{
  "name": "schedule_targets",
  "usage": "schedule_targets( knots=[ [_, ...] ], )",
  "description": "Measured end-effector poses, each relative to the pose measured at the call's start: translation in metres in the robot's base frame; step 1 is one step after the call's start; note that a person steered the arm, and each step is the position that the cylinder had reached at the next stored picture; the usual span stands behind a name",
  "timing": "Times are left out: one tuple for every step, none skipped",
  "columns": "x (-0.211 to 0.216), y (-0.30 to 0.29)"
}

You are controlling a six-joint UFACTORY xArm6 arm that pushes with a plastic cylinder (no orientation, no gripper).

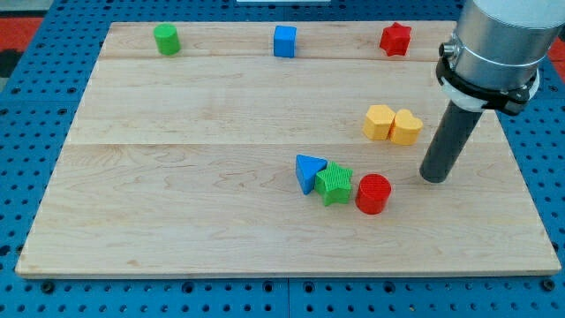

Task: Point your arm to the right center

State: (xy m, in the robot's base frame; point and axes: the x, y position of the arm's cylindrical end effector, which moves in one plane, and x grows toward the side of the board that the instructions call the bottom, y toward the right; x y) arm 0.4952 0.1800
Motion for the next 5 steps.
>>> schedule_targets(
  knots=[
    [-0.008, 0.020],
    [-0.032, 0.038],
    [-0.057, 0.049],
    [-0.077, 0.059],
    [-0.078, 0.059]
  ],
)
